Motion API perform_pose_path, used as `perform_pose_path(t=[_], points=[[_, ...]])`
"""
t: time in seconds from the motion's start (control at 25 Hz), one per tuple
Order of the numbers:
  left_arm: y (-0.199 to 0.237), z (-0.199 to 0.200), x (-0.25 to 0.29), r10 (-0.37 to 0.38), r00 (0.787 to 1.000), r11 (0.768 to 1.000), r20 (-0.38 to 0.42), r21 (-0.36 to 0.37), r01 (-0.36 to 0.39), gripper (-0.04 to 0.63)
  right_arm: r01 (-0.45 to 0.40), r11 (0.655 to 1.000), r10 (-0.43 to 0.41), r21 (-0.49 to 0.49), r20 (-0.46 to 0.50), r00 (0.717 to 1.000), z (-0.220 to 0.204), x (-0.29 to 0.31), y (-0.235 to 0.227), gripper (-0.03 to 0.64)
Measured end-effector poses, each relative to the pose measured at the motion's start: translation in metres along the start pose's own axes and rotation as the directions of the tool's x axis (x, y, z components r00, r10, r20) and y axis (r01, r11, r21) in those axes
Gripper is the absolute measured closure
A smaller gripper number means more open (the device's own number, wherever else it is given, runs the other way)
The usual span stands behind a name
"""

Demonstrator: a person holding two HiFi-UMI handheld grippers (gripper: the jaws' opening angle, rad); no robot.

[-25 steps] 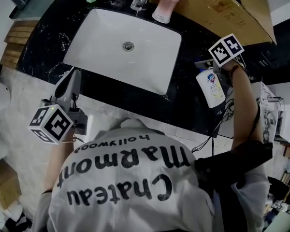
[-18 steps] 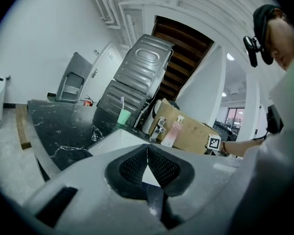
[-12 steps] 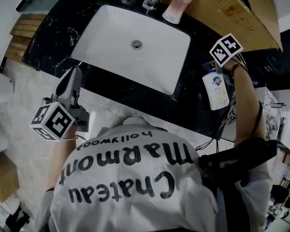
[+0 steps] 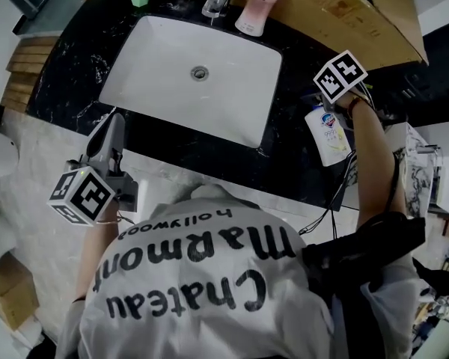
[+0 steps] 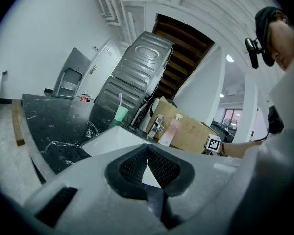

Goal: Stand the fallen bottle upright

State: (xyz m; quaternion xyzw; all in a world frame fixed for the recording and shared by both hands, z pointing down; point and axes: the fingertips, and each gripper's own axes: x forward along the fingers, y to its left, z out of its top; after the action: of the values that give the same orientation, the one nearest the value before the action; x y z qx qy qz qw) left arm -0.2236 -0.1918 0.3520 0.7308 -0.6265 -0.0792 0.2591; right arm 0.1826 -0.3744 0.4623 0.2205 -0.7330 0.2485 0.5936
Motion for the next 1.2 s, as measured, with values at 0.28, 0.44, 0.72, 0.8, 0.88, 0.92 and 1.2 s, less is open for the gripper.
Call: perform_pose_path(t=[0.28, 0.44, 0.72, 0.8, 0.88, 0.92, 1.2], points=[[-0.005, -0.001, 0.007, -0.022, 1.0, 1.0, -0.001, -0.002, 0.022, 0.581, 0.027, 1.0, -0.028, 0.012, 0.041, 0.999, 0.003, 0.0, 0.0, 0.445], [-0.007, -0.002, 0.003, -0.018, 1.0, 1.0, -0.009, 0.013, 0.019, 0.58, 0.026, 1.0, -0.026, -0.015, 0.049, 0.998, 0.0, -0.001, 0.003, 0.446], [-0.005, 0.014, -0.01, -0.006, 1.0, 0.999, 0.022, 0.036, 0.005, 0.58, 0.026, 0.999, -0.023, -0.029, 0.09, 0.996, 0.002, -0.011, 0.007, 0.449], [-0.005, 0.016, -0.014, -0.003, 1.0, 0.999, 0.026, 0.036, 0.002, 0.58, 0.025, 0.999, -0.022, -0.023, 0.125, 0.992, 0.007, -0.019, 0.008, 0.449], [-0.006, 0.018, -0.016, -0.003, 1.0, 0.999, 0.029, 0.038, 0.002, 0.581, 0.022, 1.0, -0.02, -0.01, 0.171, 0.985, 0.011, -0.028, 0.01, 0.449], [-0.007, 0.019, -0.017, -0.006, 1.0, 0.999, 0.031, 0.041, 0.005, 0.581, 0.025, 1.0, -0.024, -0.002, 0.197, 0.98, 0.014, -0.034, 0.01, 0.449], [-0.014, 0.026, -0.021, -0.026, 0.999, 0.998, 0.04, 0.057, 0.024, 0.58, 0.093, 0.995, -0.103, 0.045, 0.393, 0.914, 0.027, -0.072, 0.007, 0.451]])
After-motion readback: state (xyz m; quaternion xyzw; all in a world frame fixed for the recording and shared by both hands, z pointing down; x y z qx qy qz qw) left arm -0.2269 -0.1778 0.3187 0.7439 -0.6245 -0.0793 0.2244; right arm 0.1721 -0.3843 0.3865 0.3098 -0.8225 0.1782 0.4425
